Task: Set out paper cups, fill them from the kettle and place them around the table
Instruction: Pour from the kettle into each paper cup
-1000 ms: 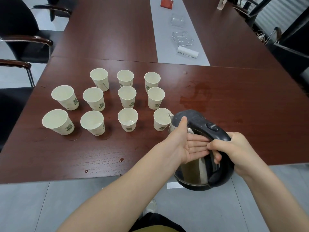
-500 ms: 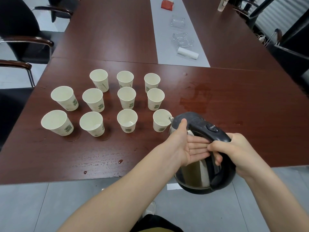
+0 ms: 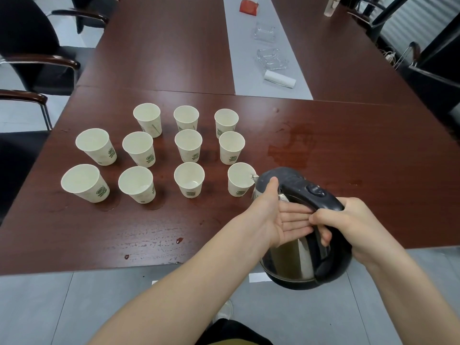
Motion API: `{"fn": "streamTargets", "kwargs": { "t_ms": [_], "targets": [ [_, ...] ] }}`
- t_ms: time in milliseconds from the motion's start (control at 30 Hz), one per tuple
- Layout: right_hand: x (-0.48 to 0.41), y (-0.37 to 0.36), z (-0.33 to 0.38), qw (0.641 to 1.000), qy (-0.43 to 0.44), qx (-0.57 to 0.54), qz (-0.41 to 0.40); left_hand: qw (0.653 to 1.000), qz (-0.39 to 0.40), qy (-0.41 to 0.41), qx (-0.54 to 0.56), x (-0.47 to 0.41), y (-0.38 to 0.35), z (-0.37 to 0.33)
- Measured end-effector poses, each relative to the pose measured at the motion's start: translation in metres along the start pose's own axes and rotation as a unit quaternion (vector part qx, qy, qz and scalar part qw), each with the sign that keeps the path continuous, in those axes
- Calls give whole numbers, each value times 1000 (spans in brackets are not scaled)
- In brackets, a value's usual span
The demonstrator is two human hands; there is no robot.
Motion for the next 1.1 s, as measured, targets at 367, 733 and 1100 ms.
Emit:
{"fn": "streamTargets", "kwargs": {
  "t_ms": [367,733,1100],
  "targets": [
    [5,5,-7,999,14,-29,-22,999,6,-17,-30,-1,-3,0],
    [8,3,-18,994,72,-69,-38,994,-30,-79,-62,-1,-2,-1],
    [25,-15,-10,991,106,-81,-18,989,-54,-120,-73,15,8,3]
  ]
}}
Point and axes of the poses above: each hand's wrist, its own x-axis away from the middle knuckle, its own y-axis out of the back of the hand, z = x × y, the point moved 8 cm from there along -x, towards the middle knuckle, and after that the axes turned 7 degrees about y, right-handed, at the moved point
